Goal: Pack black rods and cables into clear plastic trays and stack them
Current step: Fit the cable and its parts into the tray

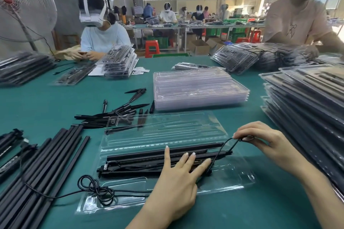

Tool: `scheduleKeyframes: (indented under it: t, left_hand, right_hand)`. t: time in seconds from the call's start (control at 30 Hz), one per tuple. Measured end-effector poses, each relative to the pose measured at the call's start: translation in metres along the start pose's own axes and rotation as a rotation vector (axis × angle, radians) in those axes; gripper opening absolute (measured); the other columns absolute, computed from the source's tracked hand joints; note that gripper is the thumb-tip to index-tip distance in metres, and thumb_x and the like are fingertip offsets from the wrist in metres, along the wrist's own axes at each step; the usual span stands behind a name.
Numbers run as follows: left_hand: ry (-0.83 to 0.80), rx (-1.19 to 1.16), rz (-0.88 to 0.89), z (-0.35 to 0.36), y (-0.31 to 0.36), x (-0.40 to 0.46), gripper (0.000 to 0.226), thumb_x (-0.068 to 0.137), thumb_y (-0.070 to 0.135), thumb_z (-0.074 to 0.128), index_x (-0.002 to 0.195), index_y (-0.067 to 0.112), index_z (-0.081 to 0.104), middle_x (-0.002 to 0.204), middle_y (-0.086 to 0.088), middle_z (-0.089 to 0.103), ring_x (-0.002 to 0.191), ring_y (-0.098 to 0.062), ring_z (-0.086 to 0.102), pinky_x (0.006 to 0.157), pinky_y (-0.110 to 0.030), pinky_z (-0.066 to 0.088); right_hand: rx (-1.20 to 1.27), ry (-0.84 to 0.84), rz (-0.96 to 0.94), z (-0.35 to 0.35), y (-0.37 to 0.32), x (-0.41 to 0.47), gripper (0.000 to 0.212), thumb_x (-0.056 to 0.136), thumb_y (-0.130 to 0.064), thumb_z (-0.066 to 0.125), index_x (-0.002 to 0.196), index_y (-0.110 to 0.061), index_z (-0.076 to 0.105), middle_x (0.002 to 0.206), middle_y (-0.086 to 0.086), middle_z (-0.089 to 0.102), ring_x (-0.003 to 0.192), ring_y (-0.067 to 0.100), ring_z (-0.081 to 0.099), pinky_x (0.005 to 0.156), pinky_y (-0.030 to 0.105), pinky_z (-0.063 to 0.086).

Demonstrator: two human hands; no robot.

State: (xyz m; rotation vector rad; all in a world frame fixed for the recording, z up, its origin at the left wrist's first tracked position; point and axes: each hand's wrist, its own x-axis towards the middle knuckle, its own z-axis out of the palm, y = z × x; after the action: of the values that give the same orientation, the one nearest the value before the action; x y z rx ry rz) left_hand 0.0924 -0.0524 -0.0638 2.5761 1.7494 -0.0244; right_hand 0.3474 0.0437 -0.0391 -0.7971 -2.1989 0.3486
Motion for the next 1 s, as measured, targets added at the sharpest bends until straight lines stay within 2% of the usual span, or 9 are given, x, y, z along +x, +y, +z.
scheduleKeyframes:
  t: [0.1, 0.23, 0.4, 0.53, 0.6, 0.67, 0.83, 0.93, 1.0]
  left_hand:
    - [-0.044, -0.021, -0.015, -0.001, 0.006, 0.004, 0.06, 0.099, 0.027, 0.024, 0.151, 0.039, -0.003, 0.161, -0.011, 0.001, 0.148, -0.026, 0.001, 0.111, -0.058, -0.014]
    - [-0.06, -0.089, -0.049, 0.004, 0.006, 0.005, 0.061, 0.098, 0.028, 0.024, 0.15, 0.042, -0.006, 0.161, -0.004, -0.003, 0.148, -0.021, -0.003, 0.115, -0.058, -0.004]
    - [-0.051, -0.202, -0.073, 0.006, 0.006, 0.002, 0.062, 0.097, 0.026, 0.026, 0.151, 0.042, -0.001, 0.161, 0.005, -0.002, 0.148, -0.017, -0.006, 0.116, -0.056, -0.005]
    - [-0.027, -0.269, -0.111, 0.004, 0.01, 0.0, 0.058, 0.1, 0.028, 0.024, 0.15, 0.045, -0.001, 0.161, 0.007, 0.003, 0.148, -0.015, -0.004, 0.116, -0.055, -0.008]
    - [-0.049, -0.261, -0.136, 0.001, 0.013, 0.001, 0.053, 0.102, 0.033, 0.021, 0.149, 0.049, 0.003, 0.161, 0.005, 0.002, 0.148, -0.016, -0.005, 0.114, -0.058, -0.009]
    - [-0.072, -0.254, -0.169, 0.0, 0.017, 0.005, 0.049, 0.103, 0.038, 0.02, 0.149, 0.048, 0.006, 0.161, 0.003, 0.001, 0.148, -0.017, -0.005, 0.112, -0.061, -0.007]
    - [-0.081, -0.201, -0.226, -0.001, 0.026, 0.016, 0.049, 0.102, 0.042, 0.021, 0.15, 0.04, 0.013, 0.16, -0.006, 0.011, 0.147, -0.023, 0.007, 0.112, -0.063, 0.005]
    - [-0.062, -0.137, -0.236, -0.002, 0.025, 0.024, 0.045, 0.103, 0.045, 0.018, 0.148, 0.039, 0.022, 0.156, -0.008, 0.024, 0.143, -0.026, 0.021, 0.112, -0.062, 0.013]
    - [-0.065, -0.093, -0.233, 0.001, 0.024, 0.026, 0.043, 0.104, 0.041, 0.019, 0.147, 0.039, 0.022, 0.155, -0.009, 0.026, 0.142, -0.026, 0.023, 0.111, -0.061, 0.015]
  right_hand:
    - [-0.028, -0.02, -0.032, -0.002, 0.002, 0.0, 0.031, 0.081, -0.005, 0.062, 0.098, -0.03, 0.069, 0.1, -0.011, 0.068, 0.098, 0.007, 0.059, 0.085, 0.018, 0.047]
    - [-0.009, -0.053, -0.023, -0.008, 0.002, 0.005, 0.031, 0.082, -0.006, 0.061, 0.1, -0.029, 0.07, 0.104, -0.01, 0.069, 0.102, 0.005, 0.06, 0.087, 0.018, 0.047]
    - [0.017, -0.099, 0.003, -0.013, 0.001, 0.008, 0.027, 0.083, -0.008, 0.06, 0.1, -0.024, 0.074, 0.104, -0.01, 0.069, 0.101, 0.004, 0.062, 0.087, 0.019, 0.048]
    - [-0.069, -0.182, 0.013, -0.017, 0.002, 0.004, 0.023, 0.091, -0.021, 0.054, 0.099, -0.025, 0.075, 0.1, -0.01, 0.066, 0.098, 0.002, 0.059, 0.083, 0.02, 0.049]
    - [-0.188, -0.197, -0.052, -0.018, 0.0, 0.003, 0.04, 0.099, -0.04, 0.04, 0.098, -0.022, 0.075, 0.097, -0.009, 0.066, 0.093, 0.0, 0.056, 0.078, 0.022, 0.049]
    - [-0.323, -0.191, -0.125, -0.018, -0.003, 0.003, 0.056, 0.101, -0.049, 0.026, 0.097, -0.021, 0.075, 0.095, -0.01, 0.066, 0.089, 0.001, 0.055, 0.073, 0.026, 0.05]
    - [-0.557, -0.179, -0.277, -0.018, -0.016, 0.002, 0.061, 0.104, -0.031, 0.014, 0.097, -0.021, 0.074, 0.099, -0.002, 0.067, 0.092, 0.021, 0.065, 0.072, 0.034, 0.054]
    - [-0.528, -0.182, -0.281, -0.017, -0.021, 0.002, 0.057, 0.104, -0.032, 0.019, 0.098, -0.021, 0.074, 0.099, -0.004, 0.068, 0.092, 0.018, 0.065, 0.072, 0.03, 0.053]
    - [-0.425, -0.178, -0.219, -0.015, -0.022, -0.001, 0.04, 0.101, -0.033, 0.037, 0.1, -0.019, 0.074, 0.094, -0.007, 0.068, 0.088, 0.012, 0.063, 0.073, 0.028, 0.051]
